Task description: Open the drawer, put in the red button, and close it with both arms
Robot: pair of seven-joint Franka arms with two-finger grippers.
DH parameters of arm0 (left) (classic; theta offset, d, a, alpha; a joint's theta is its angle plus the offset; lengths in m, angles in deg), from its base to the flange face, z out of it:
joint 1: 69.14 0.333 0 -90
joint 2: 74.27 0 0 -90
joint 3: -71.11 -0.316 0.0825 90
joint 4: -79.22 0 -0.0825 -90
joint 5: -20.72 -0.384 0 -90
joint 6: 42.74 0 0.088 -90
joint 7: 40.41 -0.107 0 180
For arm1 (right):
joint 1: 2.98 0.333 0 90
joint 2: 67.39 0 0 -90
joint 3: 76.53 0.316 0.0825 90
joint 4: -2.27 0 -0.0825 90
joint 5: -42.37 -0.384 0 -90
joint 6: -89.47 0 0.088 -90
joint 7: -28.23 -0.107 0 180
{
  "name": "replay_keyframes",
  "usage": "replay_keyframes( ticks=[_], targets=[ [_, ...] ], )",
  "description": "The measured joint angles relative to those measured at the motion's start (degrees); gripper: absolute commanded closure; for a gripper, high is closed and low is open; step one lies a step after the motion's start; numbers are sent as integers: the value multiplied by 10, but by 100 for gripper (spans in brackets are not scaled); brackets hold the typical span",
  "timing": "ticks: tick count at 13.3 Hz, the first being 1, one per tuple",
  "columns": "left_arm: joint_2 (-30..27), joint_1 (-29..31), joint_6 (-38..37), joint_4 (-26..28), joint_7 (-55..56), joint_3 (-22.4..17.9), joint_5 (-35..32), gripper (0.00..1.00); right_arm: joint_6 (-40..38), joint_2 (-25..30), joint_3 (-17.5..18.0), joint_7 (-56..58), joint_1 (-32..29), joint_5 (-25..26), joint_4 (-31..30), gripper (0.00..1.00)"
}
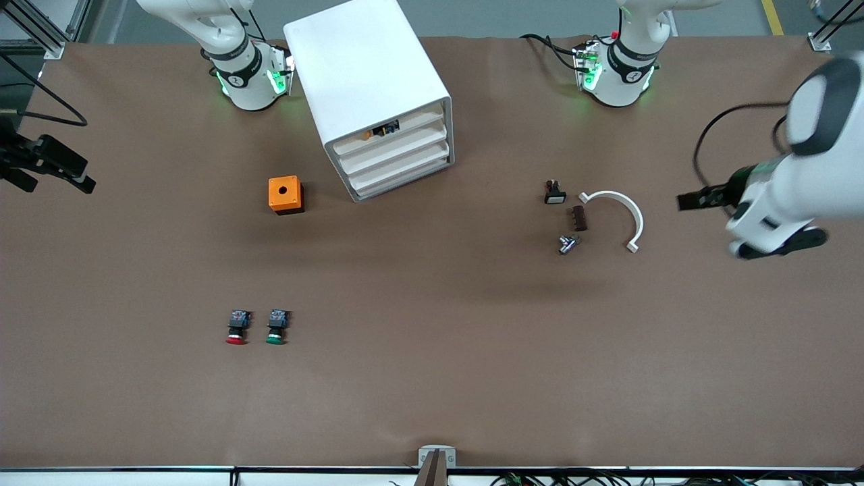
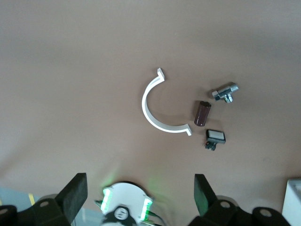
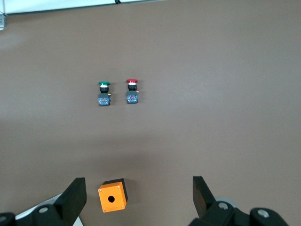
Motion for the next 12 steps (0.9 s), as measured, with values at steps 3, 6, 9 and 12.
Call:
replay_keyframes(
  ticks=[3, 6, 9, 12],
  targets=[
    [85, -51, 3, -32, 122, 4, 0, 0, 24, -39, 1, 2, 1, 2, -7, 1],
    [151, -112, 8, -64, 242, 5, 0, 0, 71, -97, 3, 2, 3, 2, -10, 2],
    [188, -163, 24, -84, 386, 6, 1, 0, 126, -164, 6, 1, 7, 2, -13, 2],
    [218, -208, 77, -86, 527, 6, 72, 0, 178, -225, 11, -9, 14, 1, -21, 2]
  ],
)
